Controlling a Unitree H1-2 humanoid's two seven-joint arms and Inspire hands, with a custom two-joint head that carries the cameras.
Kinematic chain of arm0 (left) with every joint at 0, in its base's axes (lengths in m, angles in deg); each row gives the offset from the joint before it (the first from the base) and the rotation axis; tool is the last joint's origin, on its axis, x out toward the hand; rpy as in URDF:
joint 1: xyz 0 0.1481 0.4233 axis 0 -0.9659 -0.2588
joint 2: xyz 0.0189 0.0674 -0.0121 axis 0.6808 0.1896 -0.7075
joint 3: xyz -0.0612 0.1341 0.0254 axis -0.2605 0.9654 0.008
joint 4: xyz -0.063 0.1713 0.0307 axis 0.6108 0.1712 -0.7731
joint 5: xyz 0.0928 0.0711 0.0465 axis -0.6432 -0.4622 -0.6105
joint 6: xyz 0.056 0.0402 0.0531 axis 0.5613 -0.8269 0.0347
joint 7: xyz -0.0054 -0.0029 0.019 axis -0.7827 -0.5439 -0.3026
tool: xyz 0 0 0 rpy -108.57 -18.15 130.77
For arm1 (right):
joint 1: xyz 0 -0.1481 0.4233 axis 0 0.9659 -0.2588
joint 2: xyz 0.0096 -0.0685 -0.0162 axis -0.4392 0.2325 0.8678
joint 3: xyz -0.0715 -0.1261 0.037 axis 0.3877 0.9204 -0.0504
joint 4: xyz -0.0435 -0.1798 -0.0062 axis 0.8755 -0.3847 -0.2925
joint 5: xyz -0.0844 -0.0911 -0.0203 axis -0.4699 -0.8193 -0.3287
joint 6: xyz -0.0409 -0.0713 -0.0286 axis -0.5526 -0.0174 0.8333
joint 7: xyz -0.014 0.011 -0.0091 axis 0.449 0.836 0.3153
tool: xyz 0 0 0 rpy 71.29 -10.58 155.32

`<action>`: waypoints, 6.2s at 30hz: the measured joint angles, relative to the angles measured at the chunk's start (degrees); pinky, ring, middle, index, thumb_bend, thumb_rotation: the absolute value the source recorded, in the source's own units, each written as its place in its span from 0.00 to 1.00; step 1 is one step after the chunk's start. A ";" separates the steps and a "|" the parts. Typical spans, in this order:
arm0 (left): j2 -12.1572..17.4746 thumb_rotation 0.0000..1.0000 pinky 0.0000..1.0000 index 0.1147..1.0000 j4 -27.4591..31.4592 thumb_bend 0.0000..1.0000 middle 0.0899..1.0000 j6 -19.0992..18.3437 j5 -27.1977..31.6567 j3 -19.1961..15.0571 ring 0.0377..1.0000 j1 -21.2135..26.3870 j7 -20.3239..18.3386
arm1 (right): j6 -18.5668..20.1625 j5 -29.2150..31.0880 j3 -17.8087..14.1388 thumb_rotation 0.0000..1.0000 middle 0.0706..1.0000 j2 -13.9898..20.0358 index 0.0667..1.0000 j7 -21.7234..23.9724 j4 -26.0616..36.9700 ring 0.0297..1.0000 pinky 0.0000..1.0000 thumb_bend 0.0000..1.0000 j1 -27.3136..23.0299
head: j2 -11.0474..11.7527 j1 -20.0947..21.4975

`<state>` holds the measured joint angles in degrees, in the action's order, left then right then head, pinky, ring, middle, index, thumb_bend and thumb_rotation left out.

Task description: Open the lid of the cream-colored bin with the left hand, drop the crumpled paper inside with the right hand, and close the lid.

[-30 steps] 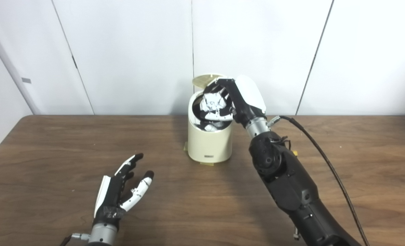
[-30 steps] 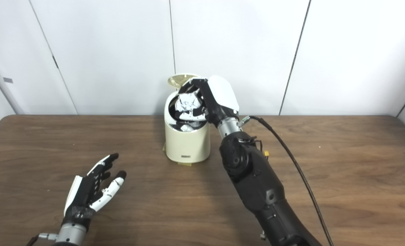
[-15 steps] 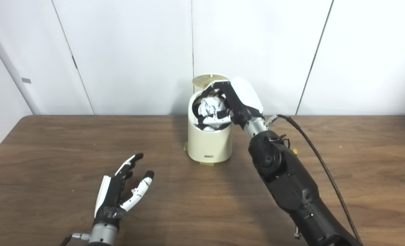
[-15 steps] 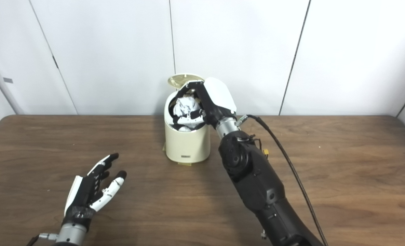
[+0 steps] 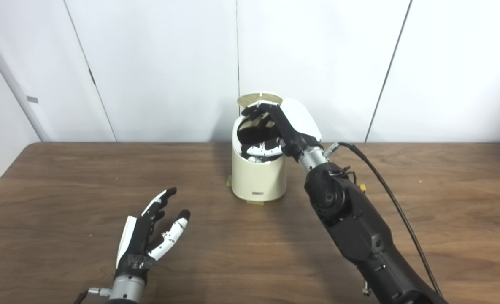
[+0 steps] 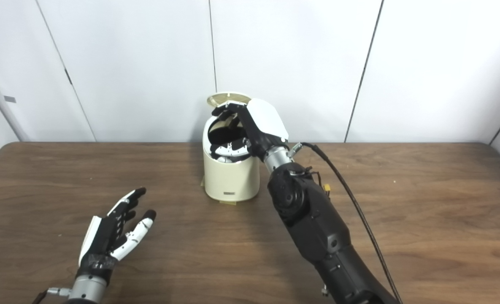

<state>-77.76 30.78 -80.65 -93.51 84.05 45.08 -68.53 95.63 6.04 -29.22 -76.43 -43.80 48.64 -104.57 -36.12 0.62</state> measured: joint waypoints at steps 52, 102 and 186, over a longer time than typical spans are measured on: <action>1.31 0.45 0.95 0.90 -0.27 0.47 0.93 -0.21 1.03 -1.60 0.95 0.25 -0.39 | 9.08 19.06 -18.79 0.35 0.68 3.50 0.67 3.66 31.06 0.63 0.56 0.59 21.31 | -0.26 3.87; 0.66 0.70 0.91 0.91 -10.04 0.45 0.92 -5.62 8.21 5.13 0.93 30.06 -3.27 | 3.76 40.78 -22.92 1.00 0.92 -3.11 0.92 1.88 23.65 0.93 0.94 0.61 33.77 | 3.16 -1.67; 11.20 0.84 0.99 0.75 -14.71 0.57 0.98 1.29 -40.72 29.25 1.00 39.68 -18.49 | 6.59 35.49 -18.98 0.95 0.89 -2.33 1.00 1.53 25.61 0.86 0.77 0.57 34.31 | 0.00 2.99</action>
<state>-66.56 16.08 -79.36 -134.24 113.30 84.77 -87.02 102.22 41.53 -48.21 -78.76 -42.27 74.25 -70.26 -36.12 3.60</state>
